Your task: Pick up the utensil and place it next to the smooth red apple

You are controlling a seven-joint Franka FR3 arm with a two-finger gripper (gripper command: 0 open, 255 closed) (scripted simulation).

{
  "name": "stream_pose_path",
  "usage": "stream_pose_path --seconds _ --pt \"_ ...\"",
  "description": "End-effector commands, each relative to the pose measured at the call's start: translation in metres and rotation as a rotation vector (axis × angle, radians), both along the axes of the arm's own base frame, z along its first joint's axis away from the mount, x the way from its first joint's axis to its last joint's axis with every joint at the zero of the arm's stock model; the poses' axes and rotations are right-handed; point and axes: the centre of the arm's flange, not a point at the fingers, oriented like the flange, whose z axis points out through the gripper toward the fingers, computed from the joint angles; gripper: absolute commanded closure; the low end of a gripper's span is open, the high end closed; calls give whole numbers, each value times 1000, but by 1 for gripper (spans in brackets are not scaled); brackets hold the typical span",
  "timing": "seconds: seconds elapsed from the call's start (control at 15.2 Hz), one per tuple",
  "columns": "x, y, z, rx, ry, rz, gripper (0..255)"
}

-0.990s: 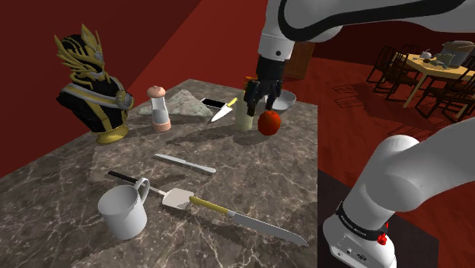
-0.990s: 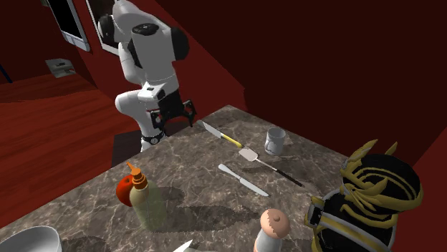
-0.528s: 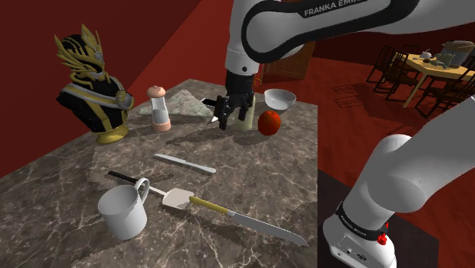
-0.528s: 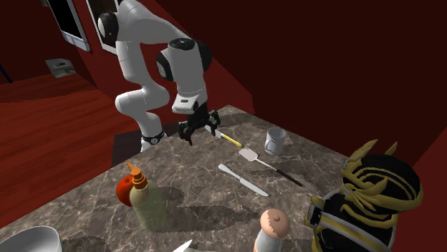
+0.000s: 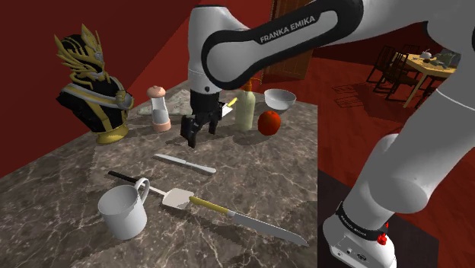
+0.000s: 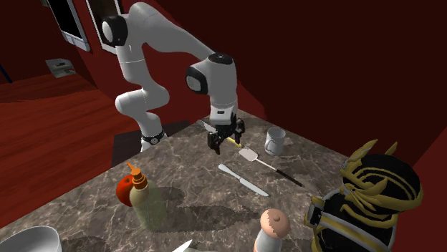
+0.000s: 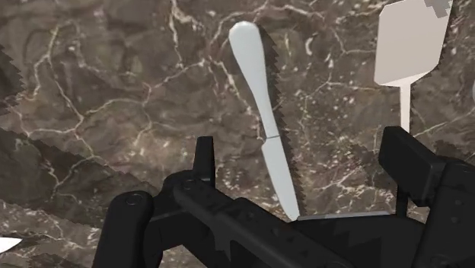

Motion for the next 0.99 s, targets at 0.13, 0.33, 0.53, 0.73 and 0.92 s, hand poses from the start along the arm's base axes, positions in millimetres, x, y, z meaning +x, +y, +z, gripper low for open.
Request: stream_pose_path --seconds 0.13,0.33,0.53,0.73,0.92 --pt "16 50 -17 -12 -11 56 0" --pt "25 87 -32 -23 -18 97 0" --pt "33 123 -47 -33 -26 138 0" --pt "40 160 -63 -43 -34 179 0" --pt "43 180 -77 -48 -38 201 0"
